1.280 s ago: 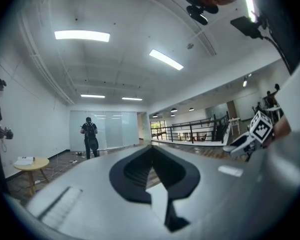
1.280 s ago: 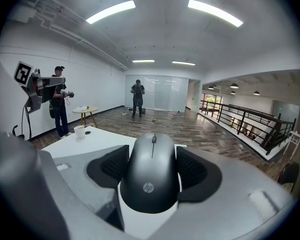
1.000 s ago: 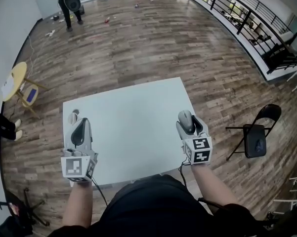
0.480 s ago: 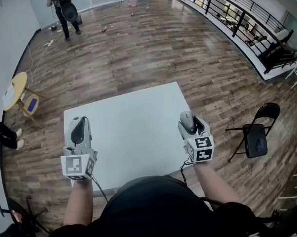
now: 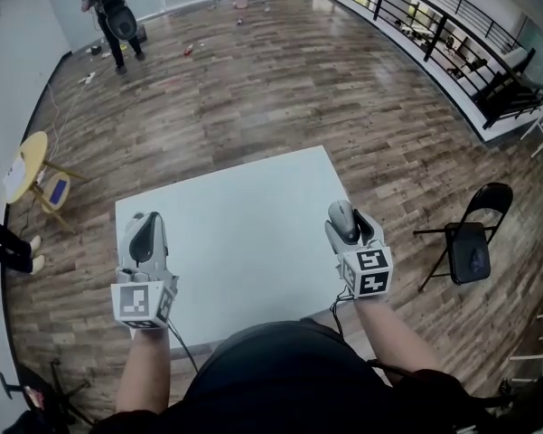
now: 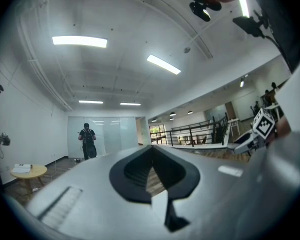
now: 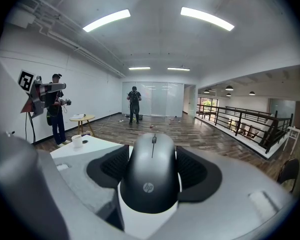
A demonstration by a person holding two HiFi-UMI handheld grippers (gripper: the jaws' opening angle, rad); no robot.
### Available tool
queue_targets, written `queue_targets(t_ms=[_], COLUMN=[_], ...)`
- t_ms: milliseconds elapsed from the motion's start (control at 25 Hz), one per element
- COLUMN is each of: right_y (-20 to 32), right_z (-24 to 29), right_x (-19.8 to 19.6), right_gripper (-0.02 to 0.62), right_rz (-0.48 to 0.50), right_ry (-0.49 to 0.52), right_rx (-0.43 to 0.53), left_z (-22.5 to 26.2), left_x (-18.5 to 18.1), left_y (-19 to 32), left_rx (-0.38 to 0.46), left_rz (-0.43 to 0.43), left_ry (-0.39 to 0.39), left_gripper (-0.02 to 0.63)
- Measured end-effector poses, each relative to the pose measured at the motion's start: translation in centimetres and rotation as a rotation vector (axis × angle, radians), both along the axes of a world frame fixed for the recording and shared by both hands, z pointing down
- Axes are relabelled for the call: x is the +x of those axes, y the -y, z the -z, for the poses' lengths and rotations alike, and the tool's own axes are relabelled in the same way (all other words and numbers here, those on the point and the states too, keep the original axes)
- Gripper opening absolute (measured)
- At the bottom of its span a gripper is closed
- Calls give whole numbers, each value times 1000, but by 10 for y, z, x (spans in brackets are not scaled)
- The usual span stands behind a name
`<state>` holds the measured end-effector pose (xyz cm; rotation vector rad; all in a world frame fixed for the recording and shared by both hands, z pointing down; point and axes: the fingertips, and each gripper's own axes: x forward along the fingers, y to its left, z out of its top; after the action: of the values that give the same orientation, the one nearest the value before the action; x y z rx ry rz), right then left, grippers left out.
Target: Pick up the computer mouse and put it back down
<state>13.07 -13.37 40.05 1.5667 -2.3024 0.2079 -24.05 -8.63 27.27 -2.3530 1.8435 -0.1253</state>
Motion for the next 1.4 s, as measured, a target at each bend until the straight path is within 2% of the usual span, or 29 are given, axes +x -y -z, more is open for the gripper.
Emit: queue_targets(t_ms=[360,800,960,1080,1400], right_y=[0,-3,-1,-2,-2], right_z=[-4,-22,-31,-38,-53], right_x=[3,6,4,7,11], right_gripper=[298,298,298,298,298], right_rz=[-8,-5,-8,-15,-23], right_ry=[2,-4,-1,-2,13], right_rx=[-9,-67,-86,-102,-138], left_z=[-6,-16,-17,-25,-38], left_x=[-9,-9,-7,-8,-1], left_y=[-3,0,1,0,1], left_rx=[-27,-75,-65,-94,-117], left_rz=[11,24,23,43,8], left_ry=[8,3,8,-1,9], left_gripper=[3,3,3,3,3])
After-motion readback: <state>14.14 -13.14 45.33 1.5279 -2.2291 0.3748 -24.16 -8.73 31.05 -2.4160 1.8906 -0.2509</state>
